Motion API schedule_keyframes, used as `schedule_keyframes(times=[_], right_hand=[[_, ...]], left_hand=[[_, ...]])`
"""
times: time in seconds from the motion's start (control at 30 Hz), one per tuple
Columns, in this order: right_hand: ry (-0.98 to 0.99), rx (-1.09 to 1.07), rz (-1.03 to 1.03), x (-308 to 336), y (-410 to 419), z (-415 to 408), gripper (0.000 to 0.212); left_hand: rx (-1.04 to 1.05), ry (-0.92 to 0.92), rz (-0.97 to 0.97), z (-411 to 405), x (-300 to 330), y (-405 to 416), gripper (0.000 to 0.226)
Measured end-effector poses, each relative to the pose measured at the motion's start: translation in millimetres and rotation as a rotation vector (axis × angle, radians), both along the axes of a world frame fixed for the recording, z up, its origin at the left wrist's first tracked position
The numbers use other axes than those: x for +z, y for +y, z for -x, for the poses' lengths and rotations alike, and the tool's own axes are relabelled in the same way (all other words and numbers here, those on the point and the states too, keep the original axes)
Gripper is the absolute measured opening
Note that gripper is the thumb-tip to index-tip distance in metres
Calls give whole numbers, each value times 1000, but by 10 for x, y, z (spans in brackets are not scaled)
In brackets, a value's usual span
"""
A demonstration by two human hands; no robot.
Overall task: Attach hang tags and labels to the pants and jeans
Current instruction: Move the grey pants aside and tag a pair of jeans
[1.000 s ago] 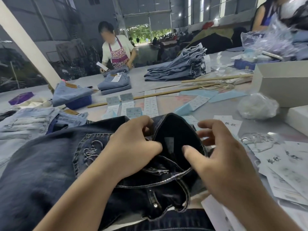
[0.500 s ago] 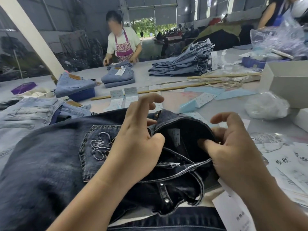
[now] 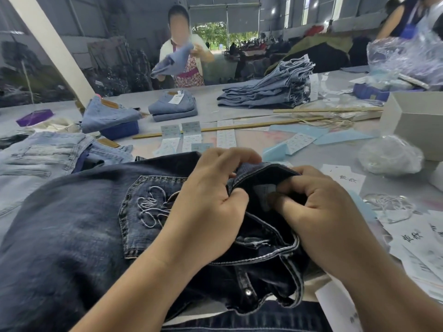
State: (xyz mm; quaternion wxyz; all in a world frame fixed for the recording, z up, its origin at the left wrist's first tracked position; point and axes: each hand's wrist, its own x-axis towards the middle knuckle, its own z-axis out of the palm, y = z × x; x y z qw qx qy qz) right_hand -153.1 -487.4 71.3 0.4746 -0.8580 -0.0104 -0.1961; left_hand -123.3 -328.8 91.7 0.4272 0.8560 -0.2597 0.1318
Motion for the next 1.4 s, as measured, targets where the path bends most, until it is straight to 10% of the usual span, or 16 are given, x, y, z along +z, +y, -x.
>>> schedule_keyframes(times=[0.23, 0.63, 0.9, 1.0, 1.4], right_hand=[[-71, -10, -313, -119, 5, 43, 20], [55, 62, -345, -153, -38, 68, 28], [43, 39, -372, -180, -33, 104, 23], [5, 55, -333, -191, -14, 98, 21], [-40, 157, -234, -237, -36, 98, 37]], left_hand=[[89, -48, -129, -8, 32, -79, 44], [130, -49, -193, -4, 63, -180, 20], [66, -203, -151, 74, 17, -191, 50], [-6, -309, -236, 59, 4, -169, 25], [181, -92, -194, 17, -39, -102, 24]])
